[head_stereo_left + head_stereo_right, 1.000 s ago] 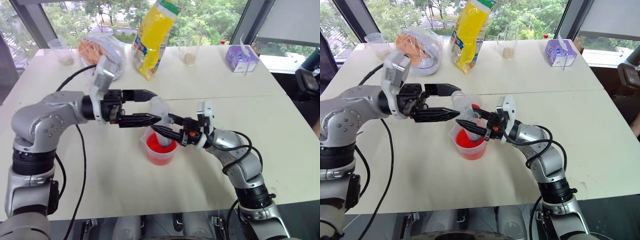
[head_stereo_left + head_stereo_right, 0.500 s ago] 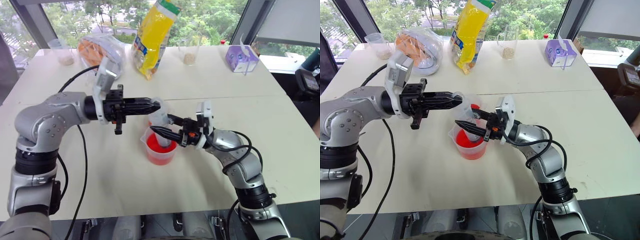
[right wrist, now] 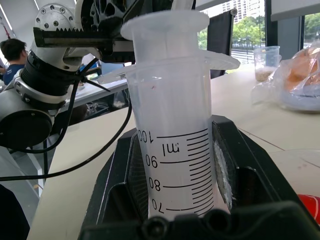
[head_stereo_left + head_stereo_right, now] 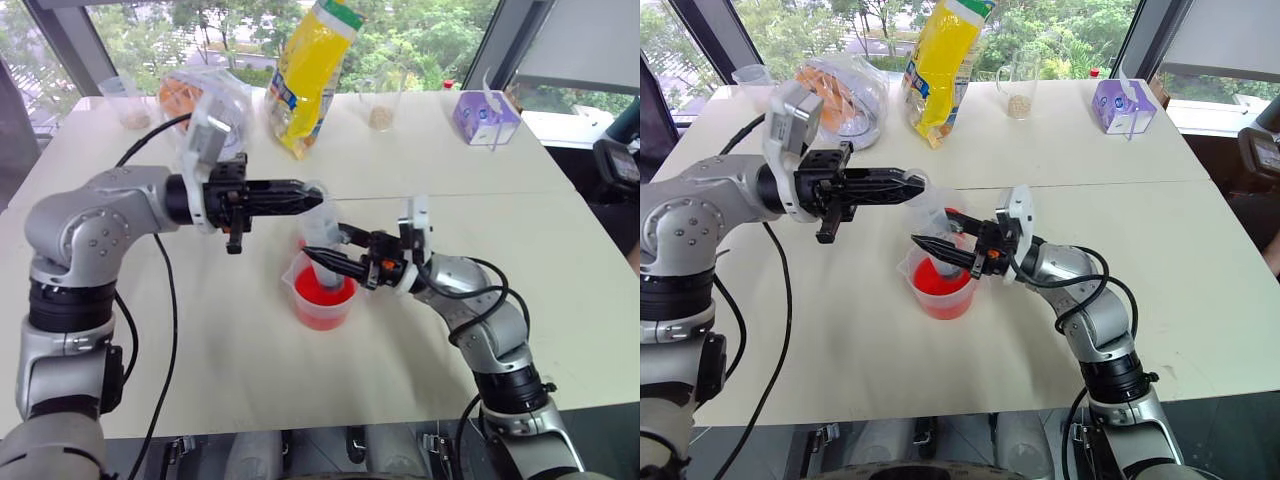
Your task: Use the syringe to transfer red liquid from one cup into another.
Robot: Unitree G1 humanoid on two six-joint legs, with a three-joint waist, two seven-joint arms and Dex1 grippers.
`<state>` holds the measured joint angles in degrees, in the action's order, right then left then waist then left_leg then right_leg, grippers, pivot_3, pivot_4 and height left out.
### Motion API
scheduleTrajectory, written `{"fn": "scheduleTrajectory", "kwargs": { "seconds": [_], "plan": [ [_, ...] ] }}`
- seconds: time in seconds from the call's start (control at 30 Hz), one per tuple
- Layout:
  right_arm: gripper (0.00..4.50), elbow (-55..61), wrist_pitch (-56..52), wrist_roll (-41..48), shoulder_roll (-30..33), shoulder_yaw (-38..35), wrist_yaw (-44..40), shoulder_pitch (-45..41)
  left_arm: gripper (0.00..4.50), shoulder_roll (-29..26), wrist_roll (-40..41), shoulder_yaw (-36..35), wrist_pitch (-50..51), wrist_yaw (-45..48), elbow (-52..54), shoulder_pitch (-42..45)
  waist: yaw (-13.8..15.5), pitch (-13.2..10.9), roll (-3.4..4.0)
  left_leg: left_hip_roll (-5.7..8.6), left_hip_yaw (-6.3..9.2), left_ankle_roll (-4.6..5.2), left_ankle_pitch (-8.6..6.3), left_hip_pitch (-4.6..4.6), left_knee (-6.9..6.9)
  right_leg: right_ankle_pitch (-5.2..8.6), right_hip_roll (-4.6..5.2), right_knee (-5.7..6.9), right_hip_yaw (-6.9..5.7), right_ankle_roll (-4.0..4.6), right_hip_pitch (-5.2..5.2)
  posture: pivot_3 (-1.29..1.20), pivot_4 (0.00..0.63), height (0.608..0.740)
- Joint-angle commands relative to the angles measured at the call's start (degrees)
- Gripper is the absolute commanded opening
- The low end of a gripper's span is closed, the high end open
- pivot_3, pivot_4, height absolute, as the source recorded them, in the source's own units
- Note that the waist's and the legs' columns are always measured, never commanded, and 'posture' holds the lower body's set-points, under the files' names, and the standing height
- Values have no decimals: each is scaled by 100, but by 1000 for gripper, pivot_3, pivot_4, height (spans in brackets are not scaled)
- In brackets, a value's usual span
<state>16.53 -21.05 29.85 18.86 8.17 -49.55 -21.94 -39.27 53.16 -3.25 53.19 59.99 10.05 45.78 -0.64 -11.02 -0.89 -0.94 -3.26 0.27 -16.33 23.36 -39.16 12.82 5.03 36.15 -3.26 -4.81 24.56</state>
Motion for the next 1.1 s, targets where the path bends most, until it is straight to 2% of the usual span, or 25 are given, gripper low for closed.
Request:
{"fn": "scheduleTrajectory", "kwargs": {
  "seconds": [0.03,0.47,0.7,0.8,0.87,0.97,1.0,1.03,1.1],
  "plan": [
    [1379,55,-187,-13,150,295,-235,172,22,-136,-37,-528,-298,-133,-172,457,0,0,0,0,0,0,0,0,0,0,0,0,0,0,0,0,150,740],
    [1379,66,-214,25,127,281,-209,92,22,-169,-129,-529,-393,-67,-244,482,0,0,0,0,0,0,0,0,0,0,0,0,0,0,0,0,150,740],
    [1379,206,-318,192,26,43,-19,-276,22,-178,-134,-427,-383,5,-125,277,-1,0,0,0,0,0,0,0,0,0,0,0,0,0,0,0,150,740],
    [1379,274,-412,295,-6,-118,90,-507,1163,-161,19,-455,-191,-61,-66,203,-12,0,0,-1,0,-1,0,0,0,0,0,1,0,0,1,0,150,740],
    [1379,340,-483,378,2,-222,148,-637,2085,-206,-66,-417,-215,-48,27,73,-7,0,0,-1,2,-1,1,0,0,0,-1,2,-1,0,1,0,150,740],
    [1379,455,-622,550,37,-376,244,-797,3587,-270,-121,-447,-247,-65,106,-83,-3,0,1,-1,1,-1,1,0,0,0,1,1,0,0,1,0,150,740],
    [1379,494,-684,620,43,-430,281,-835,4221,-297,-115,-484,-250,-64,118,-123,0,0,1,-1,0,-1,1,0,0,0,3,2,0,0,1,0,150,740],
    [1379,534,-757,709,41,-495,329,-876,4476,-335,-144,-540,-296,-63,125,-183,0,0,1,-1,1,-1,1,1,0,0,3,1,0,0,1,0,150,740],
    [1379,590,-910,932,4,-631,446,-938,4476,-402,-229,-635,-440,-72,126,-292,4,0,-1,-1,2,-1,1,1,0,0,3,1,-1,0,1,0,150,740]
  ]
}}
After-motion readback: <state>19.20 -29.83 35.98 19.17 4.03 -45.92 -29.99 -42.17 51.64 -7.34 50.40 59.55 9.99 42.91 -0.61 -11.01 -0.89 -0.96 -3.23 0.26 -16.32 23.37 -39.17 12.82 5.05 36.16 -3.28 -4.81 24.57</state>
